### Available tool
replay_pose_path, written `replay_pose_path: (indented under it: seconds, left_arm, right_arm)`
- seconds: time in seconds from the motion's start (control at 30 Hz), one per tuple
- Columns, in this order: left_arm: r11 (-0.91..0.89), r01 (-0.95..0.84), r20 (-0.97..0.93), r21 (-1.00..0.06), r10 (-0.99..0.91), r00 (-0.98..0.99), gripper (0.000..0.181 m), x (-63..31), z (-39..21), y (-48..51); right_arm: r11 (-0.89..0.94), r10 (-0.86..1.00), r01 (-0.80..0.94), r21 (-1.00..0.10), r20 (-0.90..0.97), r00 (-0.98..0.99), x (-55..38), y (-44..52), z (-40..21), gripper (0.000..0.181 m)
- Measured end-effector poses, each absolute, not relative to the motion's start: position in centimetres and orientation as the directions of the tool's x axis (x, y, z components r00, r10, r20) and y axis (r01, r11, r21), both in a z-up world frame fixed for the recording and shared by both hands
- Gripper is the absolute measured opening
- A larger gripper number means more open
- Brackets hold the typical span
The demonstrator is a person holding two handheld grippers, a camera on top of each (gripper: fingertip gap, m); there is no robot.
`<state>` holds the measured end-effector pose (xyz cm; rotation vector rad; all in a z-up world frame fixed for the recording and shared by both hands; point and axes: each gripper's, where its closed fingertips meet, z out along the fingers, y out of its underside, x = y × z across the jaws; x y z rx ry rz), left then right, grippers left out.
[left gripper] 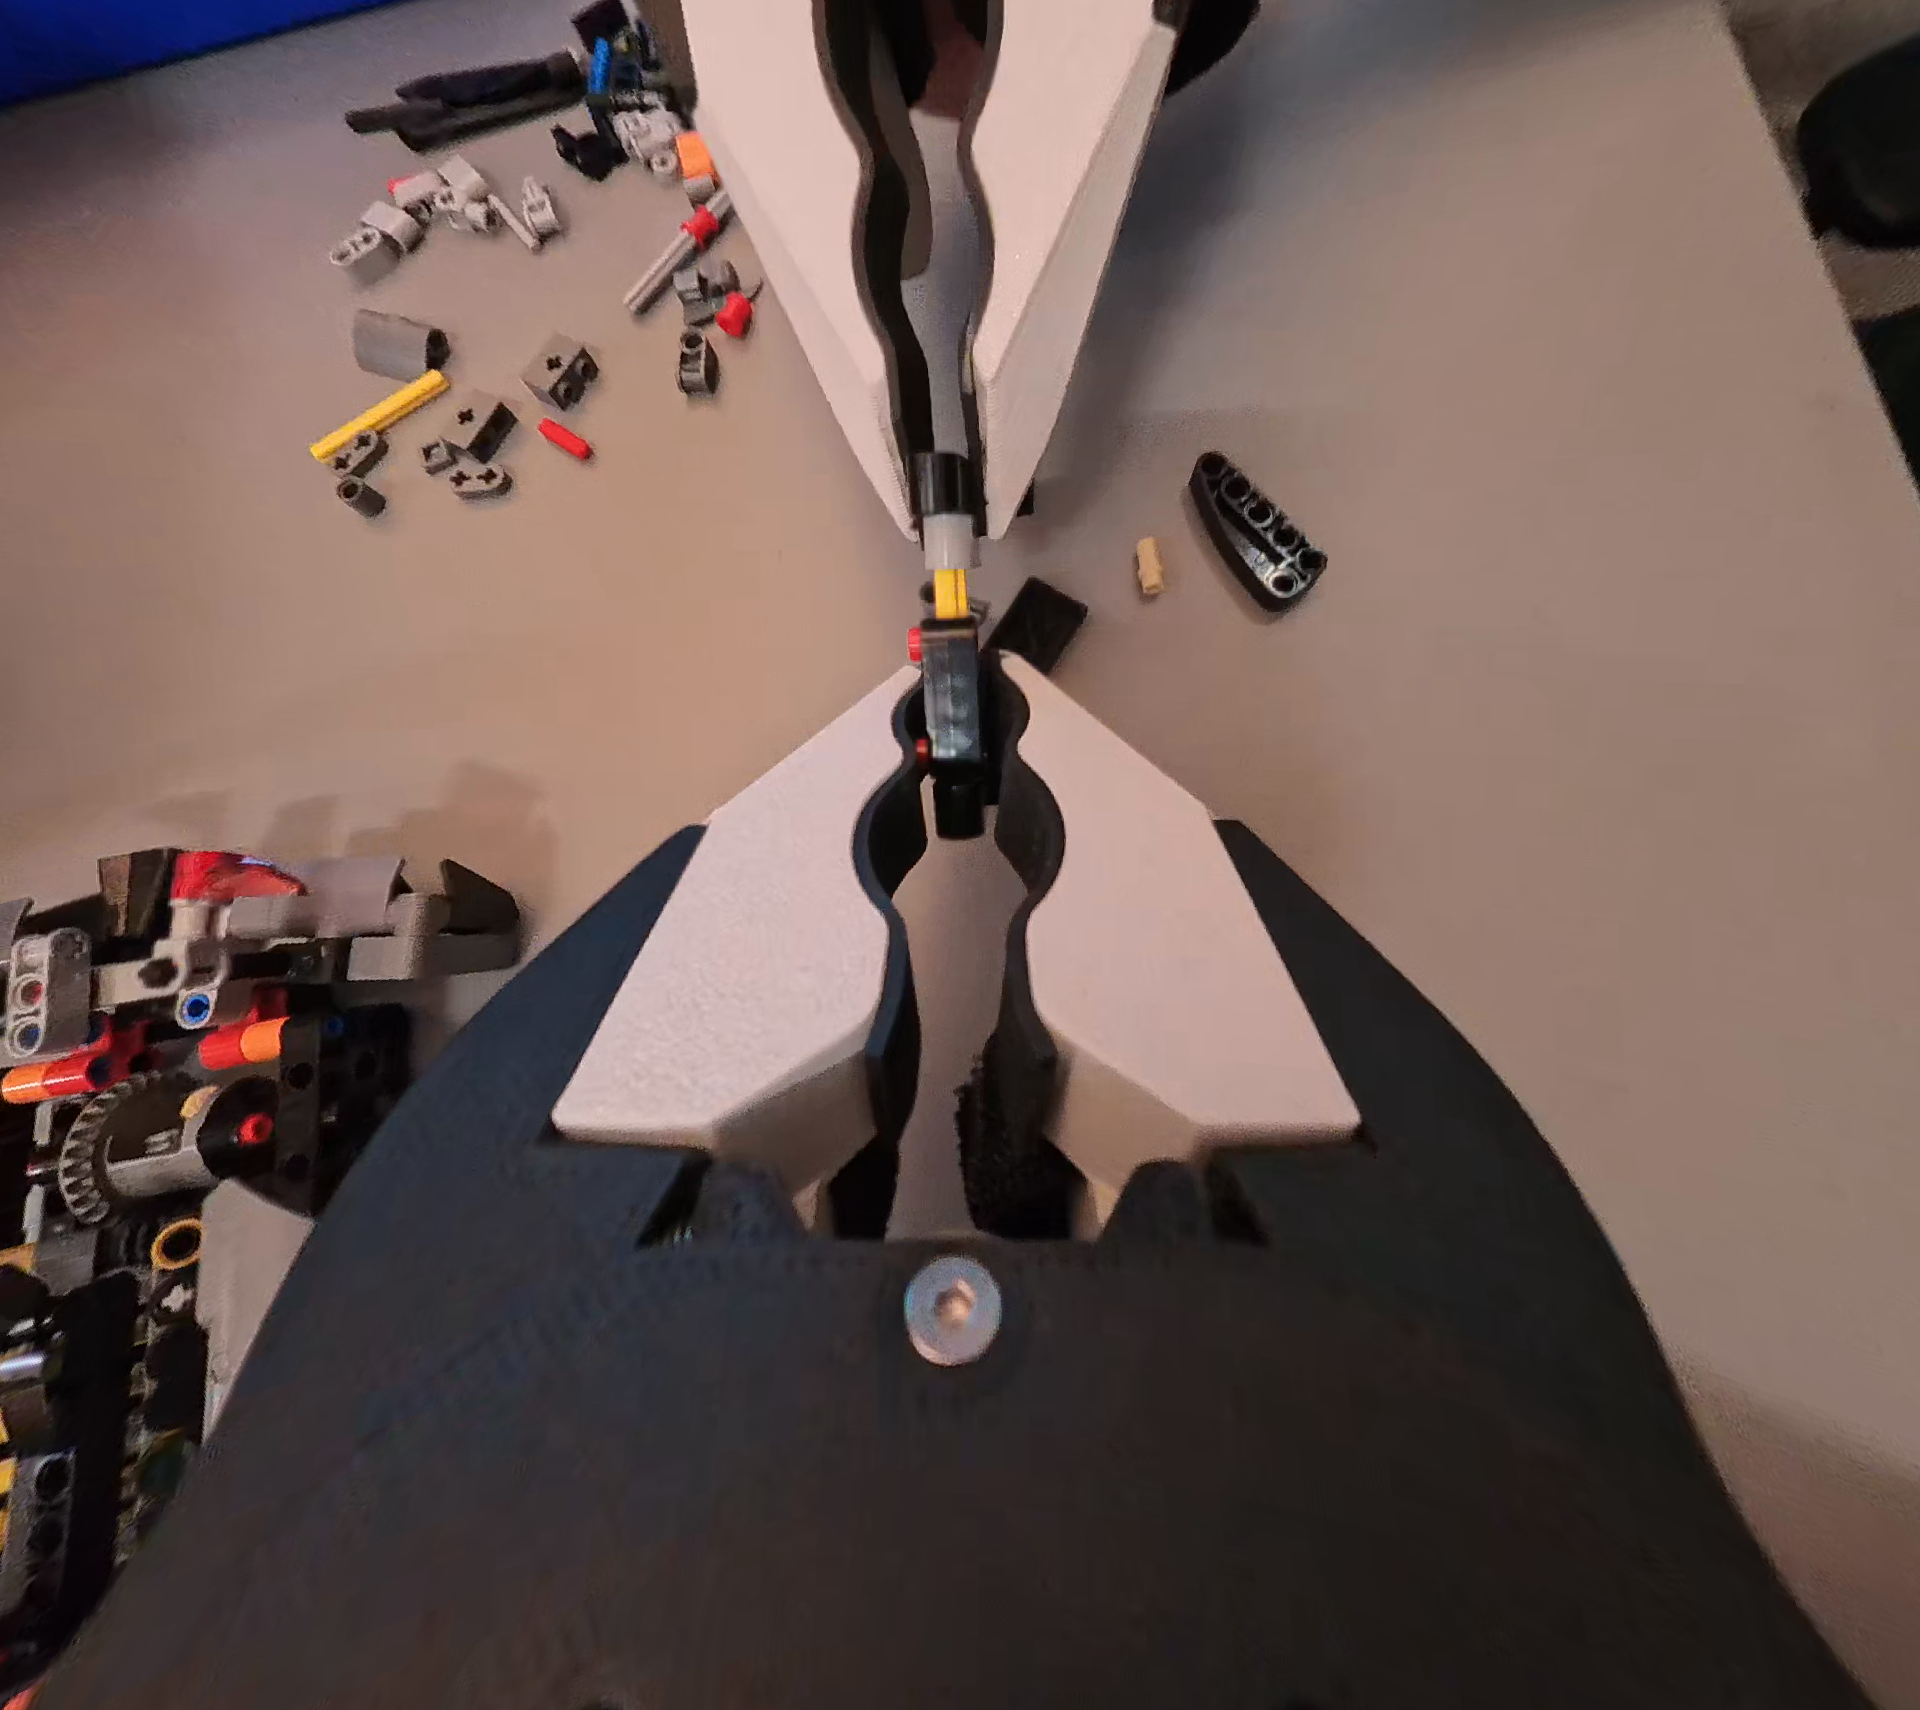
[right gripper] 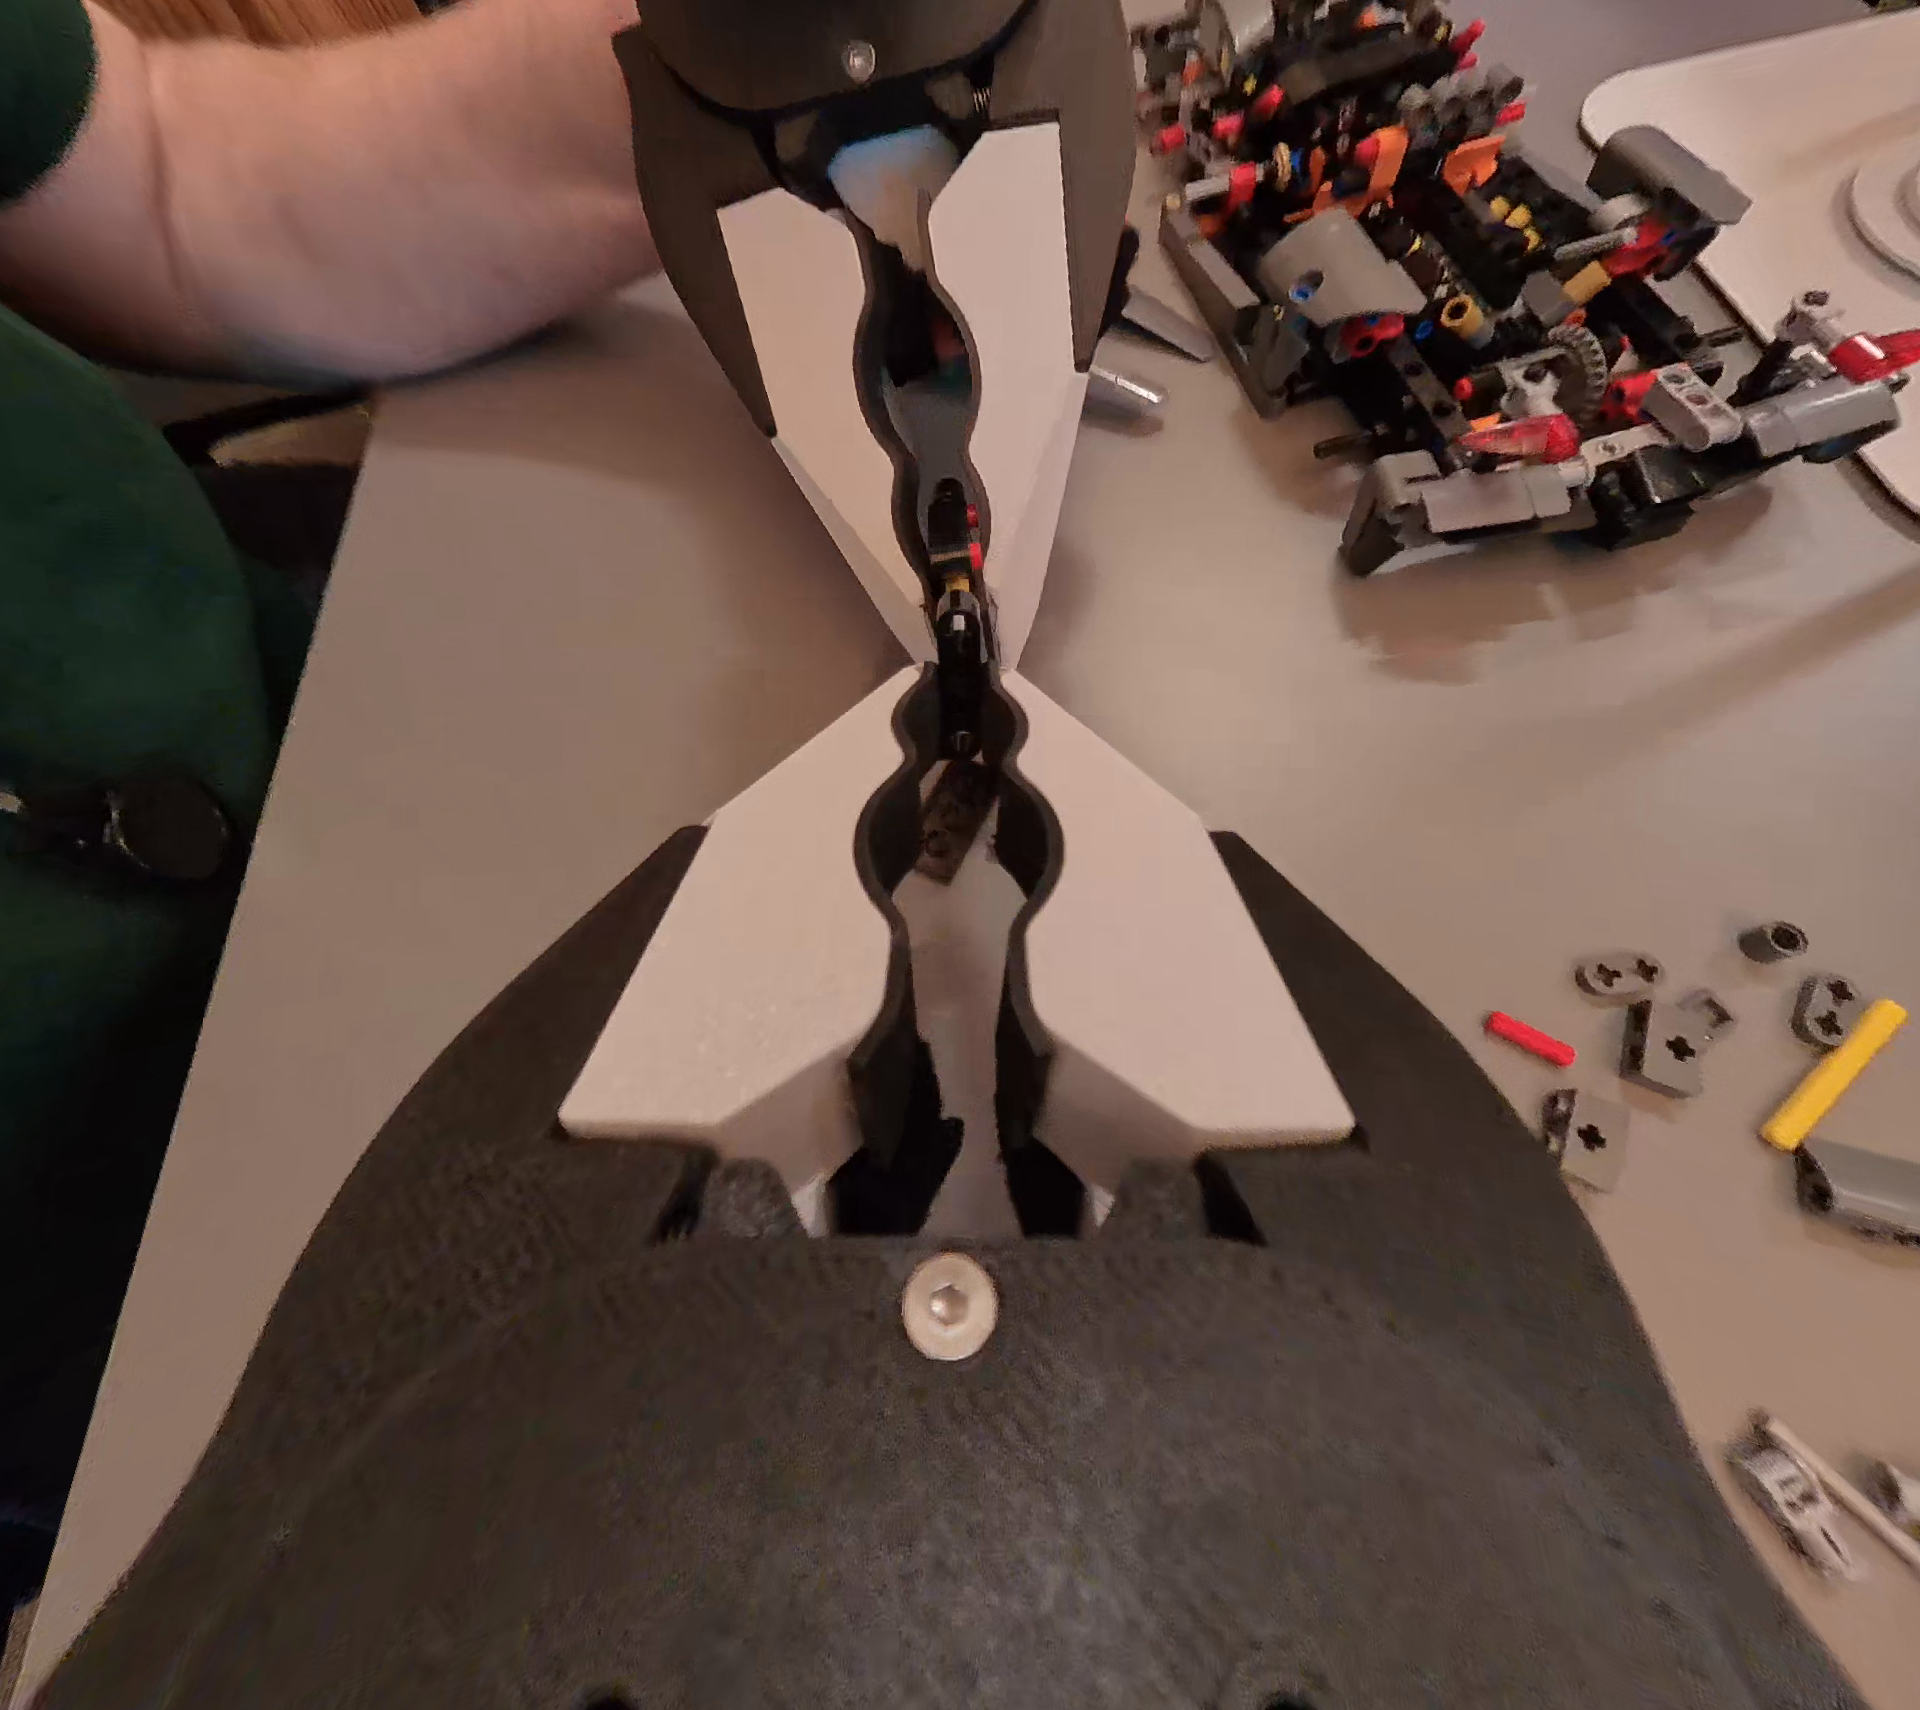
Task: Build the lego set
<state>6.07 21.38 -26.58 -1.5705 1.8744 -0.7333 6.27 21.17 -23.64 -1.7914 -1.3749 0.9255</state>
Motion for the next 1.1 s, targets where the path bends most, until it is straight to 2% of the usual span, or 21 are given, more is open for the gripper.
replay_pose_path:
  seconds: [0.2,0.37,0.63,1.0,1.1]
  left_arm:
    - [0.202,-0.707,-0.119,-0.678,-0.979,-0.166,0.005,6.3,-27.5,21.0]
    - [0.205,-0.709,-0.111,-0.675,-0.978,-0.177,0.005,6.3,-27.7,20.9]
    - [0.251,-0.766,-0.137,-0.592,-0.968,-0.211,0.005,6.6,-29.3,20.4]
    - [0.233,-0.735,-0.125,-0.637,-0.972,-0.199,0.005,7.2,-29.6,20.4]
    - [0.229,-0.735,-0.142,-0.638,-0.973,-0.180,0.012,7.0,-29.5,20.8]
  right_arm:
    - [-0.185,0.980,0.521,-0.833,-0.114,0.166,6.4,20.7,-24.2,0.005]
    - [-0.167,0.982,0.560,-0.812,-0.084,0.170,6.4,20.5,-24.5,0.005]
    - [-0.144,0.987,0.619,-0.772,-0.066,0.147,6.5,20.1,-25.6,0.005]
    - [-0.152,0.986,0.630,-0.762,-0.069,0.155,6.3,20.1,-26.1,0.005]
    - [-0.153,0.985,0.631,-0.761,-0.066,0.160,6.3,20.2,-26.2,0.005]
